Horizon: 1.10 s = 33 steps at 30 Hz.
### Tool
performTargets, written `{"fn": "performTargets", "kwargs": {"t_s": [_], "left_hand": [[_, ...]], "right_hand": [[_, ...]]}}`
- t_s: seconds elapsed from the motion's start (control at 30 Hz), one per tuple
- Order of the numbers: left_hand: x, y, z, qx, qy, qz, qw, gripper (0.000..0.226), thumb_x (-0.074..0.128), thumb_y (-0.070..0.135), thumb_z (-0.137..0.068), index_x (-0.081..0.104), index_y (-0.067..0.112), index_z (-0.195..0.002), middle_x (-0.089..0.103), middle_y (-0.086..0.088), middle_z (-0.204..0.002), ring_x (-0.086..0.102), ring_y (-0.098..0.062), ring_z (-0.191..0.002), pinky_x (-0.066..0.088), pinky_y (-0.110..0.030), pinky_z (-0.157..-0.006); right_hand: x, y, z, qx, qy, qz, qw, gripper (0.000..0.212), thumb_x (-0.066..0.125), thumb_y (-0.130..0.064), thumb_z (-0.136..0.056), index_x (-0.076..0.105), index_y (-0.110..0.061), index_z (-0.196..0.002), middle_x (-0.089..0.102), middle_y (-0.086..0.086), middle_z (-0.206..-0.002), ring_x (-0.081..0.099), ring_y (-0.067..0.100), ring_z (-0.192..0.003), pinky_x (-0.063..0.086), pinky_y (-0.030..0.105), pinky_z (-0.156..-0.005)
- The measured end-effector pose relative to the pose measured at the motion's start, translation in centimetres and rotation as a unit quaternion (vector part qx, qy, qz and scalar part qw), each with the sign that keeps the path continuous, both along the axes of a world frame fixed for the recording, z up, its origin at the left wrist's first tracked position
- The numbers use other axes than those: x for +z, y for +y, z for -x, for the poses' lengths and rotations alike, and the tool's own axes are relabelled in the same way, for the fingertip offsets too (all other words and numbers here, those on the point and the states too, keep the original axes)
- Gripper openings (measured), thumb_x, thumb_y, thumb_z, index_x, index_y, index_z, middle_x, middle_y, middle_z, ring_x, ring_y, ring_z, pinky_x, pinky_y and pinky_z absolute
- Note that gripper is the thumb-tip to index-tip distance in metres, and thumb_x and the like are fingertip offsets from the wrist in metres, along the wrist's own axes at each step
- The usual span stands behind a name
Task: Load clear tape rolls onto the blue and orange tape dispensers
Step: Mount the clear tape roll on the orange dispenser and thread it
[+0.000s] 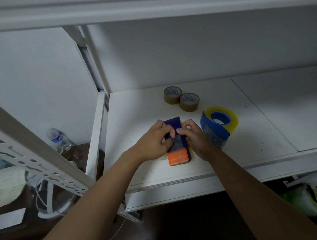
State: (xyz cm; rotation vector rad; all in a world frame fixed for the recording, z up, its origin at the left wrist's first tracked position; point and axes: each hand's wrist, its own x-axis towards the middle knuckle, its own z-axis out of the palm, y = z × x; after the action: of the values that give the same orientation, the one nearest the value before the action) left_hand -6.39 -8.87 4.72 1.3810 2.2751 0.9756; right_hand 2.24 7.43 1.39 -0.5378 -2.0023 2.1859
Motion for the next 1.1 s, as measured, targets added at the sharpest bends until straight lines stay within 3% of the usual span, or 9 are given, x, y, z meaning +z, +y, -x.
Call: {"fn": "performTargets", "kwargs": {"t_s": [0.17,0.3,0.47,0.6,0.67,0.77,0.9,1.0,1.1], "left_hand": [[-0.6,0.3,-0.3,0.03,-0.03,-0.021,0.999,0.023,0.066,0.046,-0.083,0.052,0.028,-0.088,0.04,0.013,-0.098,0.048,-0.009,-0.093,0.049,-0.027,-0.081],[-0.7,0.4,-0.7,0.06,0.006,-0.02,0.998,0.032,0.067,0.053,-0.08,0.048,0.028,-0.085,0.041,0.013,-0.099,0.049,-0.01,-0.094,0.048,-0.024,-0.077],[-1.1,0.3,-0.8,0.066,-0.021,-0.039,0.997,0.032,0.07,0.05,-0.079,0.048,0.028,-0.086,0.043,0.008,-0.104,0.048,-0.012,-0.098,0.049,-0.024,-0.079],[-1.1,-0.5,-0.2,0.025,-0.09,-0.054,0.994,0.025,0.07,0.039,-0.083,0.047,0.036,-0.092,0.045,0.006,-0.103,0.043,-0.003,-0.094,0.039,-0.01,-0.073],[-1.0,-0.9,0.1,-0.009,-0.107,-0.071,0.992,0.019,0.065,0.029,-0.089,0.049,0.03,-0.098,0.05,0.011,-0.097,0.043,-0.001,-0.083,0.038,-0.012,-0.07],[-0.9,-1.4,0.3,-0.019,-0.204,-0.06,0.977,0.012,0.057,0.022,-0.095,0.052,0.02,-0.106,0.051,0.023,-0.077,0.045,0.0,-0.073,0.042,-0.015,-0.067],[-1.3,-1.1,-0.1,0.017,-0.307,-0.07,0.949,0.013,0.057,0.022,-0.096,0.051,0.024,-0.107,0.056,0.012,-0.102,0.055,-0.014,-0.093,0.052,-0.027,-0.078],[-1.5,-0.4,-0.7,0.077,-0.311,-0.111,0.941,0.014,0.063,0.023,-0.092,0.052,0.023,-0.102,0.059,0.006,-0.107,0.058,-0.019,-0.097,0.053,-0.026,-0.074],[-1.6,-0.1,-0.7,0.106,-0.311,-0.125,0.936,0.017,0.068,0.023,-0.088,0.055,0.023,-0.099,0.062,-0.002,-0.109,0.059,-0.029,-0.1,0.056,-0.039,-0.078]], "right_hand": [[0.2,-0.3,0.2,-0.001,0.0,0.011,1.0,0.018,0.061,-0.023,-0.087,0.044,-0.018,-0.085,0.059,0.011,-0.092,0.058,0.022,-0.083,0.045,0.035,-0.071],[0.4,-0.7,0.3,-0.003,0.002,0.013,1.0,0.019,0.062,-0.025,-0.082,0.044,-0.018,-0.084,0.057,0.013,-0.091,0.057,0.022,-0.081,0.045,0.032,-0.068],[0.4,-0.7,0.3,-0.007,0.0,0.02,1.0,0.015,0.056,-0.014,-0.092,0.043,-0.016,-0.086,0.059,0.013,-0.091,0.057,0.021,-0.079,0.046,0.029,-0.065],[0.6,-0.5,0.0,-0.018,-0.005,0.028,0.999,0.013,0.055,-0.012,-0.093,0.043,-0.015,-0.089,0.06,0.013,-0.093,0.058,0.023,-0.081,0.045,0.03,-0.065],[0.8,-0.4,0.0,-0.024,-0.006,0.031,0.999,0.013,0.054,-0.012,-0.093,0.043,-0.015,-0.088,0.061,0.01,-0.091,0.059,0.022,-0.08,0.045,0.029,-0.064],[0.7,-0.5,0.1,-0.021,-0.01,0.025,0.999,0.014,0.057,-0.015,-0.091,0.043,-0.016,-0.088,0.058,0.012,-0.091,0.054,0.027,-0.082,0.042,0.032,-0.065],[0.7,-0.7,0.0,-0.025,-0.008,0.023,0.999,0.012,0.054,-0.013,-0.093,0.042,-0.013,-0.092,0.059,0.008,-0.09,0.058,0.021,-0.08,0.046,0.031,-0.067],[0.7,-1.1,-0.1,-0.035,-0.009,0.014,0.999,0.018,0.059,-0.024,-0.088,0.044,-0.016,-0.088,0.06,0.009,-0.09,0.058,0.024,-0.083,0.046,0.036,-0.071],[0.6,-1.6,-0.3,-0.022,-0.01,0.0,1.0,0.035,0.066,-0.041,-0.075,0.044,-0.018,-0.089,0.059,0.016,-0.099,0.06,0.025,-0.087,0.048,0.041,-0.076]]}}
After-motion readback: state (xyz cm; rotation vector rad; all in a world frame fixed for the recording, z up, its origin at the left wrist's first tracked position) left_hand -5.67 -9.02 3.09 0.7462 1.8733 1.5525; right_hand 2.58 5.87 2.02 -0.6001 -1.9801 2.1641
